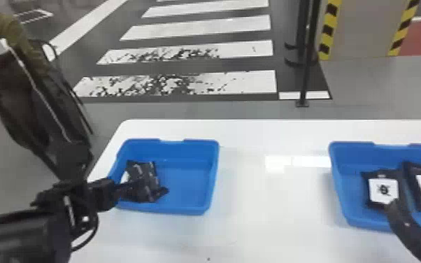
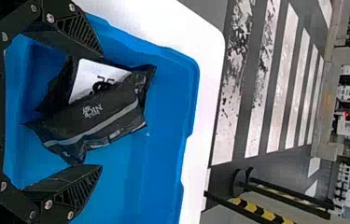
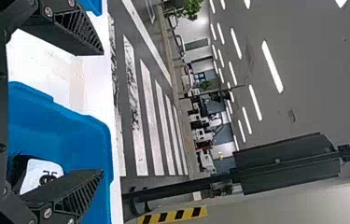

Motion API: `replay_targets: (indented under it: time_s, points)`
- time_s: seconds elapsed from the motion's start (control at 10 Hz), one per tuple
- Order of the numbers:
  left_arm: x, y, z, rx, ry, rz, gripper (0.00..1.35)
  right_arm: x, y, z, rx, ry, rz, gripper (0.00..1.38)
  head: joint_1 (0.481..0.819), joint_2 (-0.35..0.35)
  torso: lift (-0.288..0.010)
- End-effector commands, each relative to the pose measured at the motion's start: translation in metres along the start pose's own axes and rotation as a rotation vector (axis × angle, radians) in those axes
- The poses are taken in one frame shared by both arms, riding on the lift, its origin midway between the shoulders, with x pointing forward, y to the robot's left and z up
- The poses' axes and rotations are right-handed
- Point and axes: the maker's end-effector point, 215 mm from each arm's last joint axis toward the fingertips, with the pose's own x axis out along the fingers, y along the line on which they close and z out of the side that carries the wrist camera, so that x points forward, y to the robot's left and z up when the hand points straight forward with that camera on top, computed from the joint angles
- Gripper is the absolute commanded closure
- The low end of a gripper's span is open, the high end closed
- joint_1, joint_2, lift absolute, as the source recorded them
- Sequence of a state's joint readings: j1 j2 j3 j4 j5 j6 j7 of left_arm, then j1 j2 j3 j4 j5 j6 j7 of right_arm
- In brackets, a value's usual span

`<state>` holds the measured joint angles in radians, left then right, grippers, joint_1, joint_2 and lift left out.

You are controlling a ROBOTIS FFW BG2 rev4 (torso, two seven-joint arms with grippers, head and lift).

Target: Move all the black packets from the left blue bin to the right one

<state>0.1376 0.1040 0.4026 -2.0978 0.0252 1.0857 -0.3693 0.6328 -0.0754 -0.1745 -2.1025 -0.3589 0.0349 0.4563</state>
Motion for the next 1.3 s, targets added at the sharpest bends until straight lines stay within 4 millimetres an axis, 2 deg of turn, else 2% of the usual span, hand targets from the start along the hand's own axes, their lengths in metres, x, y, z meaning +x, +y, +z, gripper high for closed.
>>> replay_targets:
  time_s: [0.0, 0.1, 0.4, 0.5, 0.6, 0.7, 0.9, 1.1, 1.2]
  points:
    - [0.024, -0.008, -0.004, -0.007, 0.048, -0.022, 0.21, 0.001, 0.004, -0.009, 0.024, 0.015, 0.008, 0.13, 0.695, 0.214, -0.140]
    - [0.035, -0.013, -0.008, -0.018, 0.071, -0.038, 0.21, 0.003, 0.006, -0.011, 0.038, 0.018, 0.017, 0.13, 0.695, 0.211, -0.140]
    - [0.046, -0.023, -0.020, -0.025, 0.121, -0.054, 0.21, 0.002, 0.005, -0.021, 0.083, 0.032, 0.021, 0.13, 0.695, 0.195, -0.140]
    - [0.051, -0.029, -0.019, -0.025, 0.129, -0.067, 0.28, 0.003, 0.005, -0.024, 0.094, 0.037, 0.025, 0.13, 0.695, 0.191, -0.140]
    - [0.057, -0.034, -0.027, -0.040, 0.165, -0.086, 0.59, 0.005, 0.006, -0.027, 0.117, 0.035, 0.030, 0.13, 0.695, 0.186, -0.140]
    - [0.061, -0.037, -0.032, -0.041, 0.187, -0.094, 0.84, 0.006, 0.008, -0.028, 0.125, 0.035, 0.033, 0.13, 0.695, 0.180, -0.140]
    - [0.070, -0.038, -0.041, -0.027, 0.226, -0.100, 1.16, 0.005, 0.008, -0.031, 0.151, 0.037, 0.033, 0.14, 0.695, 0.172, -0.140]
    - [0.073, -0.024, -0.037, 0.014, 0.221, -0.070, 1.22, 0.006, 0.008, -0.032, 0.154, 0.039, 0.033, 0.14, 0.695, 0.175, -0.140]
    - [0.074, -0.031, -0.027, 0.025, 0.181, -0.098, 1.22, 0.006, 0.008, -0.031, 0.160, 0.036, 0.035, 0.14, 0.695, 0.179, -0.140]
